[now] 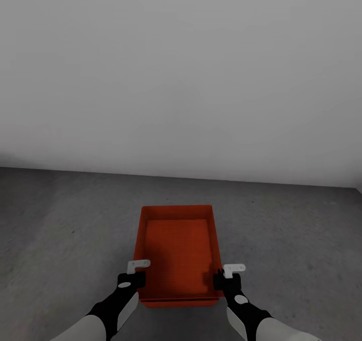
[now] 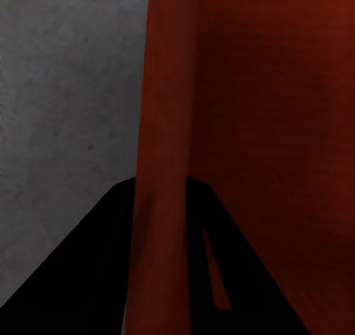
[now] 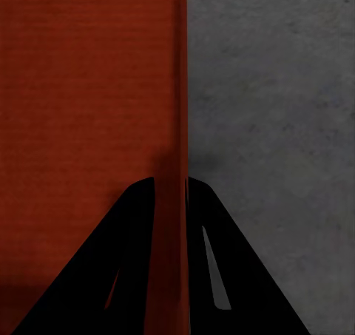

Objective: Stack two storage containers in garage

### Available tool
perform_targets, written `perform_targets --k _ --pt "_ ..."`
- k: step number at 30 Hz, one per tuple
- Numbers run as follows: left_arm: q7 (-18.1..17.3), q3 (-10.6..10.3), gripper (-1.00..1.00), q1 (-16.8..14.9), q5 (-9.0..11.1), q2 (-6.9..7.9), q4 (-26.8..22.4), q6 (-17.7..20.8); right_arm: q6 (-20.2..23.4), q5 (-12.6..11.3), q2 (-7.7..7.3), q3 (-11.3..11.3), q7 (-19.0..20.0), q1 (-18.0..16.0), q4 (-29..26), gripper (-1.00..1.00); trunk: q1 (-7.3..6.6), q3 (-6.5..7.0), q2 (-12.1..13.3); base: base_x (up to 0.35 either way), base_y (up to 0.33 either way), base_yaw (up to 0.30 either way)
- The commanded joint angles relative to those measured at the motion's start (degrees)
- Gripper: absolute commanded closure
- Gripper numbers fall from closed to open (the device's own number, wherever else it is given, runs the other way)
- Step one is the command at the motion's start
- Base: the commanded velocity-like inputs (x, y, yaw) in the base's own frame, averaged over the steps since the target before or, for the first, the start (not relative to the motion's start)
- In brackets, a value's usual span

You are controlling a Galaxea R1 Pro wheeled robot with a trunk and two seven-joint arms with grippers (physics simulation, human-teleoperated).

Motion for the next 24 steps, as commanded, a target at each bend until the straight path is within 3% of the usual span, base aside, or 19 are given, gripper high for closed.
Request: perform_targets --k 1,21,24 --pt "0.7 3.2 1.0 -0.1 -0.6 0.21 -0.3 0.2 -0.3 -0.9 -0.55 -0.6 -0.1 0.0 1.1 1.0 -0.01 -0.04 0.0 0.0 0.014 0.0" --pt "0.7 3.2 1.0 0.0 -0.7 0.12 -0.3 0.2 -0.3 -0.9 -0.58 -0.6 -0.1 0.0 1.1 1.0 -0.01 -0.04 0.0 0.0 0.001 0.0" --pt "0.7 3.2 1.0 -0.1 -0.7 0.12 -0.3 0.2 -0.3 -0.9 -0.58 -0.6 -0.1 0.0 1.1 1.0 0.65 -0.58 -1.2 0.0 0.0 0.0"
